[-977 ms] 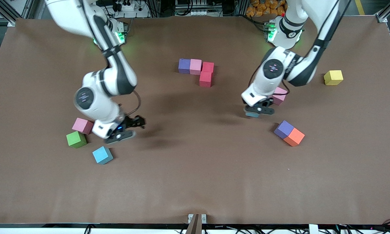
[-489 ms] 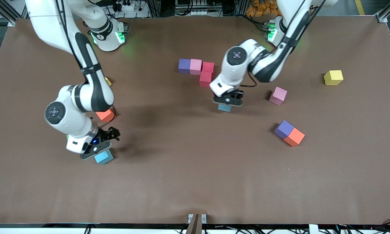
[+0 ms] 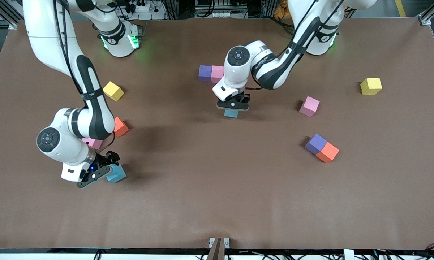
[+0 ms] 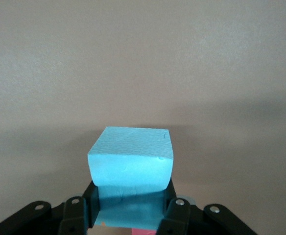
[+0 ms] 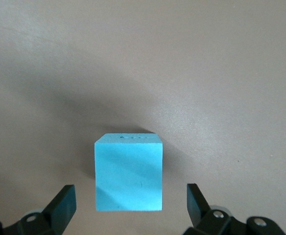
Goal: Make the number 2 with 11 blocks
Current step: 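Lower cyan under red with the left gripper while the right gripper grasps cyan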
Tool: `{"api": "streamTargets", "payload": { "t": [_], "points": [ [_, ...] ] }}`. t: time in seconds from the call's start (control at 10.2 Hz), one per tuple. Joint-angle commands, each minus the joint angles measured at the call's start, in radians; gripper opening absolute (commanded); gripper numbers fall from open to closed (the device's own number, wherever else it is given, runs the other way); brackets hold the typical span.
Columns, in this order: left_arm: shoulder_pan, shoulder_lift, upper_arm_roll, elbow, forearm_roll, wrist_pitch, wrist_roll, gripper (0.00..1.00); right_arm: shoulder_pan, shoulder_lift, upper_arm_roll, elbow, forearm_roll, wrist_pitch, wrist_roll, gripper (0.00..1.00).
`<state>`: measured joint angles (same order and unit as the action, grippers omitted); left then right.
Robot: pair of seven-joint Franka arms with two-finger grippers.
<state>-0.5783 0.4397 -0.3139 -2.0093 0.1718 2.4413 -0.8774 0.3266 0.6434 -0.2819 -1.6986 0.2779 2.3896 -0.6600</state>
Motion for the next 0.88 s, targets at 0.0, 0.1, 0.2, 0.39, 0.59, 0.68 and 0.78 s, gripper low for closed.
{"api": "streamTargets", "payload": {
  "t": [0.0, 0.1, 0.2, 0.39, 0.59, 0.68, 0.78],
  "points": [
    [-0.029, 0.033, 0.010, 0.033, -0.015, -0.021, -0.043, 0.48, -0.015, 0.047, 0.015, 0.034, 0.071, 0.022, -0.013, 1.00],
    [-0.041, 0.045, 0.010, 0.037, -0.014, -0.021, -0.075, 0.47, -0.014, 0.062, 0.015, 0.034, 0.093, 0.036, -0.013, 1.00],
    [-0.051, 0.051, 0.010, 0.038, -0.014, -0.021, -0.095, 0.46, -0.012, 0.071, 0.017, 0.033, 0.102, 0.071, -0.015, 1.00],
    [-0.066, 0.063, 0.010, 0.035, -0.014, -0.021, -0.130, 0.46, -0.015, 0.084, 0.017, 0.034, 0.103, 0.076, -0.018, 1.00],
    [-0.072, 0.068, 0.010, 0.034, -0.012, -0.021, -0.129, 0.46, -0.014, 0.088, 0.017, 0.036, 0.103, 0.077, -0.020, 0.96],
    [-0.071, 0.067, 0.010, 0.027, -0.003, -0.021, -0.120, 0.47, -0.014, 0.088, 0.017, 0.034, 0.101, 0.077, -0.020, 0.77],
    [-0.071, 0.067, 0.010, 0.026, 0.000, -0.021, -0.114, 0.47, -0.012, 0.088, 0.017, 0.036, 0.103, 0.076, -0.020, 0.54]
  ]
}}
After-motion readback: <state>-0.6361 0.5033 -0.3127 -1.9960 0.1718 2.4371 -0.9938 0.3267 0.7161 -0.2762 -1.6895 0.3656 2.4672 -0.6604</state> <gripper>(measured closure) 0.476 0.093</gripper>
